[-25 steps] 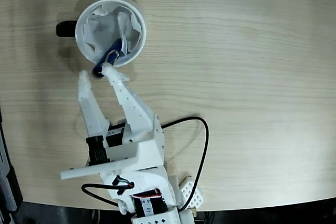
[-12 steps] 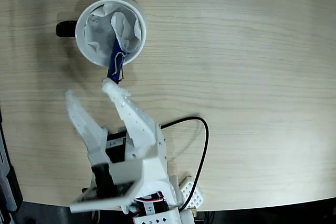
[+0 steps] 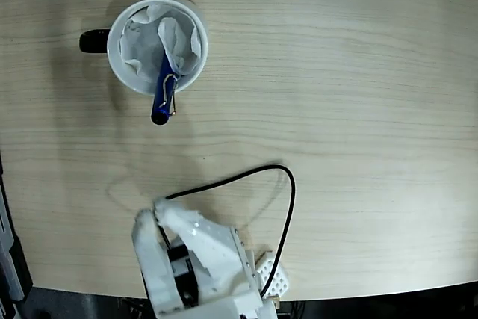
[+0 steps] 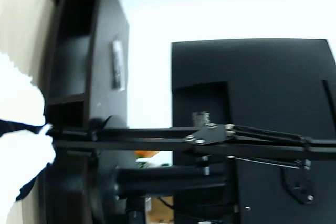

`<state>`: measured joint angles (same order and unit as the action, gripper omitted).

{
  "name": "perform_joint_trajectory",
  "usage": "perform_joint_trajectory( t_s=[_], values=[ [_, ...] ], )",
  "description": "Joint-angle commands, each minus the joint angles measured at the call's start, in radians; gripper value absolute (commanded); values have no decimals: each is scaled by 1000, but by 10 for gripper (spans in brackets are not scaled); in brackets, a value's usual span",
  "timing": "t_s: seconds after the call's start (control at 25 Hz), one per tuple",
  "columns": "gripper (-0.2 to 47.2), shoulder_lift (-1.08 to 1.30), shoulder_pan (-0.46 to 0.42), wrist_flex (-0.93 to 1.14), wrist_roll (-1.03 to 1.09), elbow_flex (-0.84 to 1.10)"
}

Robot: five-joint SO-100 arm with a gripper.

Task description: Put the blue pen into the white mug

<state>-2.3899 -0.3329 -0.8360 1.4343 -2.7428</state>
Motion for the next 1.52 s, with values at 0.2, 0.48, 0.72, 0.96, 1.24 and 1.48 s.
perform_joint_trajectory(
  t_s=[0.2, 0.48, 0.72, 0.96, 1.24, 1.48],
  values=[
    [0, -316, 118, 183, -419, -121],
    [-1, -497, 293, 772, -749, -121],
    [-1, -638, 380, 1138, -927, -190],
    [-2, -785, 403, 1408, -1131, -262],
    [-2, -896, 420, 1603, -1338, -330],
    [-2, -979, 423, 1755, -1427, -322]
  ],
)
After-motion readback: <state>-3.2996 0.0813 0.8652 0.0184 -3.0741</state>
